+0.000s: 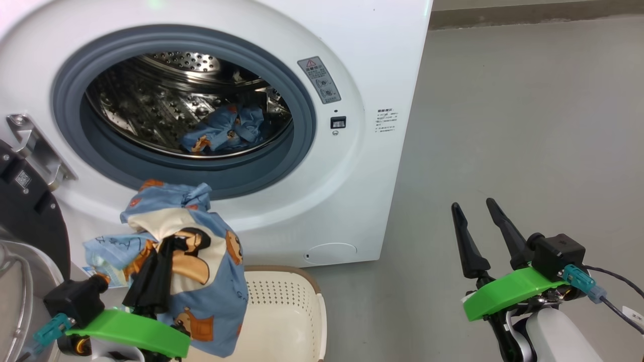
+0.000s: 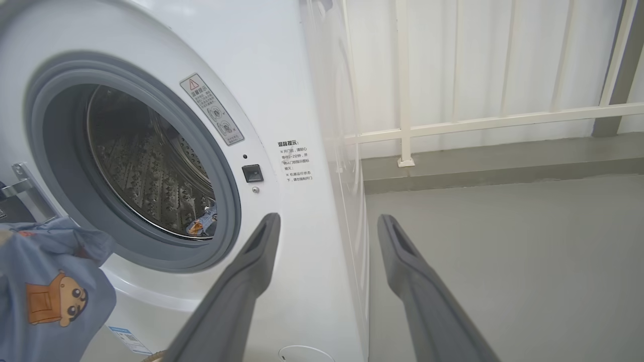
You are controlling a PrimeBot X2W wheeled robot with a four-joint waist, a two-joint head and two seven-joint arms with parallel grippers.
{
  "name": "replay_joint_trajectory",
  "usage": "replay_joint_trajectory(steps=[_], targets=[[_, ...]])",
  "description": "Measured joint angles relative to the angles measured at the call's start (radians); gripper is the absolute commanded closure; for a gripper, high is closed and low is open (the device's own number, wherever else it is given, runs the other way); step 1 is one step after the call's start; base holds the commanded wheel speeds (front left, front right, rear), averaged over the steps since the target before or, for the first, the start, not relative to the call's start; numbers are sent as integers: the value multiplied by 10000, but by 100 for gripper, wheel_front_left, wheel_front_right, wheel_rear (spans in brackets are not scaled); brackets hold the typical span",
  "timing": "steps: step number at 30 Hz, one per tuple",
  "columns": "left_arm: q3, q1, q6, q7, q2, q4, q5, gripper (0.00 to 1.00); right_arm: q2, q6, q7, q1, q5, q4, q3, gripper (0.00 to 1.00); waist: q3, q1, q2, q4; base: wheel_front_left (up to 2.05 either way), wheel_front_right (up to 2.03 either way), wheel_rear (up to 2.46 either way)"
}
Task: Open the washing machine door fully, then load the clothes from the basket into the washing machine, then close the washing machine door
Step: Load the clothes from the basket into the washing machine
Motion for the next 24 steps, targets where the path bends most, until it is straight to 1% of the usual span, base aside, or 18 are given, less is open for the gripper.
replay_joint_trajectory(steps=[9,14,19,24], targets=[[104,-1,48,4,-44,-119,-4,100,-59,0,0,0,10,-4,48,0,80,0,0,-47,0,0,0],[219,-505,-17,19,-42,265,-29,100,-52,0,0,-4,10,-12,201,0,224,0,0,-107,0,0,0],[228,-1539,-263,61,-42,842,-19,100,-46,0,0,-18,8,-71,219,0,530,0,0,-221,0,0,0],[278,-2771,-608,63,-48,1789,-17,100,-31,0,0,-61,-86,-242,222,0,981,0,0,-373,0,0,0]])
